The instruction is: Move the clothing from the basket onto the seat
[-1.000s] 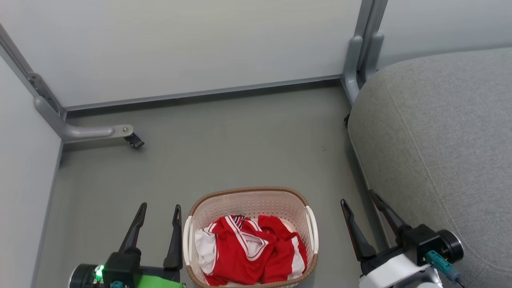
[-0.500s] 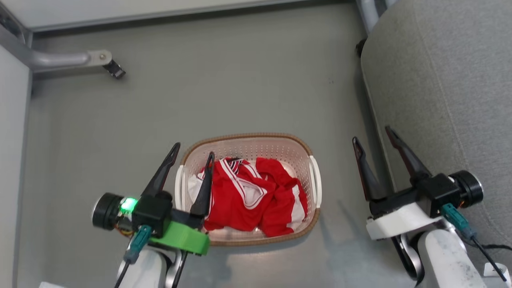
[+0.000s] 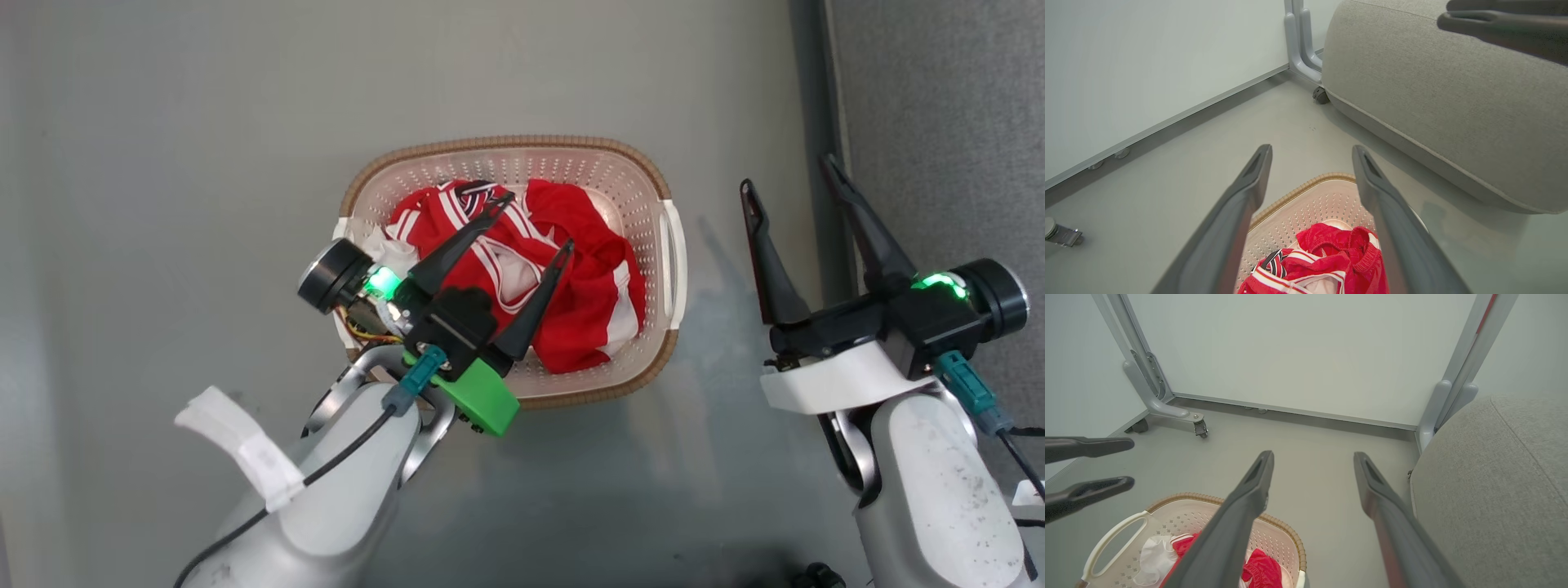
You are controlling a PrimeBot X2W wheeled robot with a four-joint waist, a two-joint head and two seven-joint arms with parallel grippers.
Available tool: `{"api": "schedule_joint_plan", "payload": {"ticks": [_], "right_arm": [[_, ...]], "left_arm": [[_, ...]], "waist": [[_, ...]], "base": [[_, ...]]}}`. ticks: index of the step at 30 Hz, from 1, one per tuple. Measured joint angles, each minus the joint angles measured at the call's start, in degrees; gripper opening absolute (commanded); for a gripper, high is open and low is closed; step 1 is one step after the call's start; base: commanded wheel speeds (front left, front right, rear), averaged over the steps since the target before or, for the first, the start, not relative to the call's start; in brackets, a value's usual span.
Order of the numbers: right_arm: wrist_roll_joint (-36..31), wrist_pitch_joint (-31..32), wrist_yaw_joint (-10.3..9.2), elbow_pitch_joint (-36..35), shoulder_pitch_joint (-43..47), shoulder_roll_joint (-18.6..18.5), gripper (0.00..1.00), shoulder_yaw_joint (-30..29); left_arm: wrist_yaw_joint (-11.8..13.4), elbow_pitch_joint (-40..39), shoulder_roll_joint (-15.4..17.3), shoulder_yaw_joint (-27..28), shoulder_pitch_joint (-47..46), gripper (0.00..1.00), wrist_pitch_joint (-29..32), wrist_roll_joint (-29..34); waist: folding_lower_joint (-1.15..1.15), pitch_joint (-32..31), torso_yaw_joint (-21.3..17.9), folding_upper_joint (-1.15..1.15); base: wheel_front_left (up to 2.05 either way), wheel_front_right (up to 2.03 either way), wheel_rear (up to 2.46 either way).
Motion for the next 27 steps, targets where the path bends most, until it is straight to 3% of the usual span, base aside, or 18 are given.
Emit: {"api": "schedule_joint_plan", "payload": {"ticks": [5, 16, 21, 27], "right_arm": [[0.2, 0.0, 0.0, -1.4, -1.7, -0.4, 1.0, -1.3], [-0.4, 0.0, 0.0, -5.1, -3.9, -0.3, 1.0, -3.4], [-0.4, 0.0, 0.0, -6.8, -4.8, -0.3, 1.0, -4.1], [-0.5, 0.0, 0.0, -8.3, -5.2, -0.2, 1.0, -3.9]], "left_arm": [[-0.1, 6.7, 2.7, -10.3, -7.8, 1.0, 0.0, -0.4], [-0.1, 22.5, 2.9, -25.4, -20.6, 1.0, 0.0, -9.0], [-0.1, 26.7, 2.9, -29.7, -26.2, 1.0, 0.0, -11.9], [-0.1, 31.5, 2.9, -30.9, -30.3, 1.0, 0.0, -13.3]], "waist": [[0.0, 5.7, -0.1, 0.0], [0.0, 17.2, -1.4, 0.0], [0.0, 22.0, -2.0, 0.0], [0.0, 26.7, -2.4, 0.0]], "base": [[0.0, 0.0, 0.0], [0.0, 0.0, 0.0], [0.0, 0.0, 0.0], [0.0, 0.0, 0.0]]}}
